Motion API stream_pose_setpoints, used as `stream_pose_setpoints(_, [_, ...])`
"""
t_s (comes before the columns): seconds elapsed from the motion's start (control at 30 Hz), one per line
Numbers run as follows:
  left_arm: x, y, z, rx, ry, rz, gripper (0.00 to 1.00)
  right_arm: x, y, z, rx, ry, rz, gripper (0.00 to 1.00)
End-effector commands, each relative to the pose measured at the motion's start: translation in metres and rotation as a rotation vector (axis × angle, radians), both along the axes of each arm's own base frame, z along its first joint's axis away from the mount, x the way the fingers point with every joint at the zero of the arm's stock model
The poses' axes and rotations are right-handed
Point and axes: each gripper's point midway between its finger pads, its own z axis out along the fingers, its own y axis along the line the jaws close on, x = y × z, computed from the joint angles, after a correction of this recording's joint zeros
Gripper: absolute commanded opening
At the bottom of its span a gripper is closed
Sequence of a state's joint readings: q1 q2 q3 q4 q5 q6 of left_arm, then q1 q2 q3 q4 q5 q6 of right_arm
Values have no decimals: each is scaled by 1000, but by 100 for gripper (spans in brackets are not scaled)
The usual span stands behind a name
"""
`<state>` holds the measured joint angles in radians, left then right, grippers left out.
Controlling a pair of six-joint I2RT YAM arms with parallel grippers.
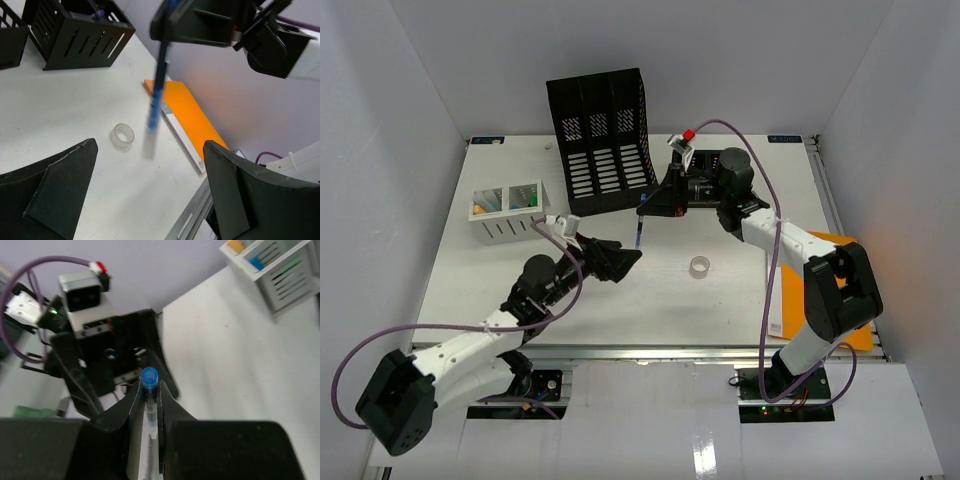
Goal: Organize the desk
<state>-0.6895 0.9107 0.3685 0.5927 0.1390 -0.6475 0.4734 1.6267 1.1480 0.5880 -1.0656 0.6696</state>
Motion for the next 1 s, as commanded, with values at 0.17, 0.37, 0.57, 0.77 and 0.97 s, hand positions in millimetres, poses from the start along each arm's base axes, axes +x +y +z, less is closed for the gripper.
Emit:
stream_pose_setpoints(0.17, [-30, 32, 10, 72, -3, 23, 98, 120, -59, 10, -196, -370, -356, 8])
stream_pose_setpoints(0.37, [-49, 50, -5, 73, 62, 38, 98, 205, -112, 36, -268, -476, -658, 8])
stream_pose_setpoints(0.57, [-58, 58, -10, 52, 104, 50, 98, 251, -133, 40, -296, -511, -770, 8])
stream_pose_setpoints(0.77, [-61, 59, -19, 65, 159, 47, 98, 276, -134, 13, -338, -521, -781, 8])
stream_pose_setpoints(0.97, [-60, 57, -26, 80, 189, 42, 98, 285, -133, -18, -369, -490, -768, 8])
